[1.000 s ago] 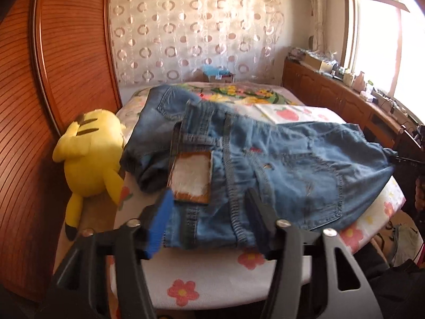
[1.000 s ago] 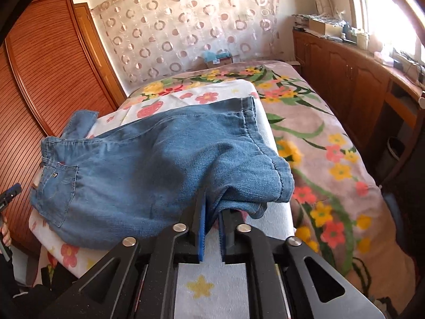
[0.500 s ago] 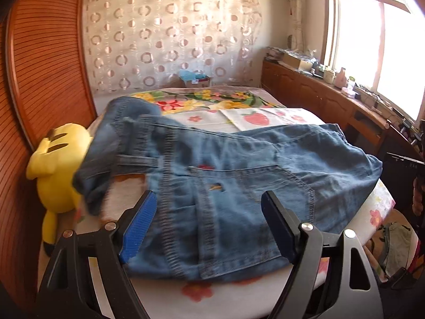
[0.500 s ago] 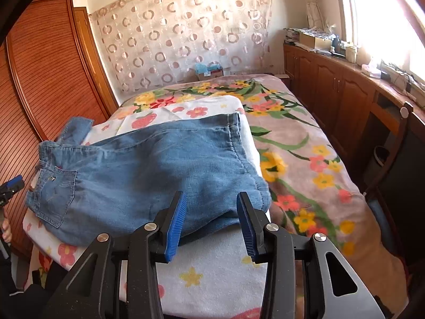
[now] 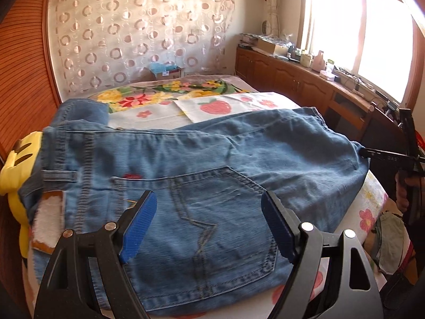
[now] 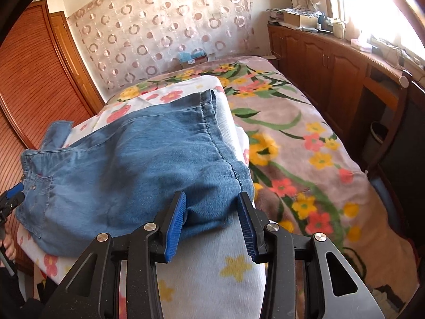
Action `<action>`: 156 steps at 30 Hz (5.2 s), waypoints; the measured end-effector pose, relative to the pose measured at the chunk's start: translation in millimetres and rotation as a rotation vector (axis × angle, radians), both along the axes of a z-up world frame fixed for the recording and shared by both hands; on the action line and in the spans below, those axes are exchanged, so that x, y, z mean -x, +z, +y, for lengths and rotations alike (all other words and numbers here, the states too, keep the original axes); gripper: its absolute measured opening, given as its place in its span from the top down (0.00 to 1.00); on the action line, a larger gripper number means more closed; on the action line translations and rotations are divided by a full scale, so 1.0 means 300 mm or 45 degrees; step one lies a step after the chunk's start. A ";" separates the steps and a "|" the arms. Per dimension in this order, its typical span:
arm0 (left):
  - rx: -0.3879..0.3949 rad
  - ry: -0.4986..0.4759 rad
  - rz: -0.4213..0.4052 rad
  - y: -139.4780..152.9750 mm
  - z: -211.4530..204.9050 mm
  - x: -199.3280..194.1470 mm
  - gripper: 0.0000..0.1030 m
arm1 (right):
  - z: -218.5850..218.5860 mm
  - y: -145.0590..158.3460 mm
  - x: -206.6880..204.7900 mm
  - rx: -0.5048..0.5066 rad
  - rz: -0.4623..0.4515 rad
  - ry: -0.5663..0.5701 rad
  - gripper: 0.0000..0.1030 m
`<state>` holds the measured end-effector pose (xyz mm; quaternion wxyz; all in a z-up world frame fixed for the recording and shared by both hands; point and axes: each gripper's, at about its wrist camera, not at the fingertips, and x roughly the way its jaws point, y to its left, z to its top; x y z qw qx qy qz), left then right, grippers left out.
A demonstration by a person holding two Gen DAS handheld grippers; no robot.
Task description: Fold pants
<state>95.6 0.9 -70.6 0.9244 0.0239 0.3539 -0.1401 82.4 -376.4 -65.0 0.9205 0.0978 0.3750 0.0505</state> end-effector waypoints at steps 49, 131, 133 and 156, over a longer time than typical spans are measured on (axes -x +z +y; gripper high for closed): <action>0.054 0.159 -0.029 0.021 0.252 0.100 0.21 | 0.816 0.435 -0.005 0.025 -0.254 0.902 0.97; 0.078 -0.081 0.009 0.028 0.103 0.069 0.93 | 0.637 0.127 0.077 0.059 -0.101 0.579 0.57; 0.073 -0.052 0.007 0.039 0.135 0.080 0.93 | 0.632 0.132 0.080 0.053 -0.107 0.586 0.56; 0.022 0.054 0.119 -0.048 0.182 -0.218 0.55 | 0.677 0.116 0.076 0.033 -0.139 0.610 0.53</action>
